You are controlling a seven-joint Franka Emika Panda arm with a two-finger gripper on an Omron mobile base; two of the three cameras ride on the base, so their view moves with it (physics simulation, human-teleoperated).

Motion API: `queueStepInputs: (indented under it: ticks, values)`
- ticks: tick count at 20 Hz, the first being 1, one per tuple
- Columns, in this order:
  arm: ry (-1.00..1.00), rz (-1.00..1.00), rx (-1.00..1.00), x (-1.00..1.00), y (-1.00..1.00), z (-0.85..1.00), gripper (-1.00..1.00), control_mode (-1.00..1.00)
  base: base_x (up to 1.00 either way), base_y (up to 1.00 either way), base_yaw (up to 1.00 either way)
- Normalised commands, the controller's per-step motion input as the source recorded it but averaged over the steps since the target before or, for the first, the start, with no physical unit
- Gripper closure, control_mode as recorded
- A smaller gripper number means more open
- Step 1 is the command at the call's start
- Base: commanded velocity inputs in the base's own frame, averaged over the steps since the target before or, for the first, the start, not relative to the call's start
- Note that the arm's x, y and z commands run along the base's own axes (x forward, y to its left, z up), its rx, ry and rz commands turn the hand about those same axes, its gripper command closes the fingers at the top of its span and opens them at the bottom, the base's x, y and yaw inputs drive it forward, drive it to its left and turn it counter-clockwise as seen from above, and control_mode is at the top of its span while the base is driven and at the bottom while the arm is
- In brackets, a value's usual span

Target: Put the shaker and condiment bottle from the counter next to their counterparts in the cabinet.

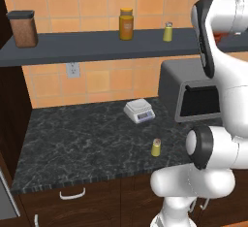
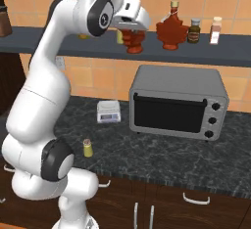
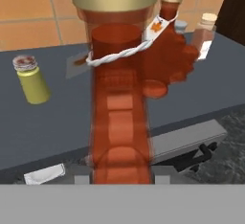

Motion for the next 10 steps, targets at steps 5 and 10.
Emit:
queueStepInputs:
  ticks: [5, 10]
  values:
    - [-0.02, 0.00, 0.06, 0.40, -0.27, -0.27, 1.00, -1.00, 0.00, 0.00, 0.00]
    - [-0.08, 0.00, 0.00, 0.43, -0.10, -0.11, 1.00, -1.00, 0.00, 0.00, 0.00]
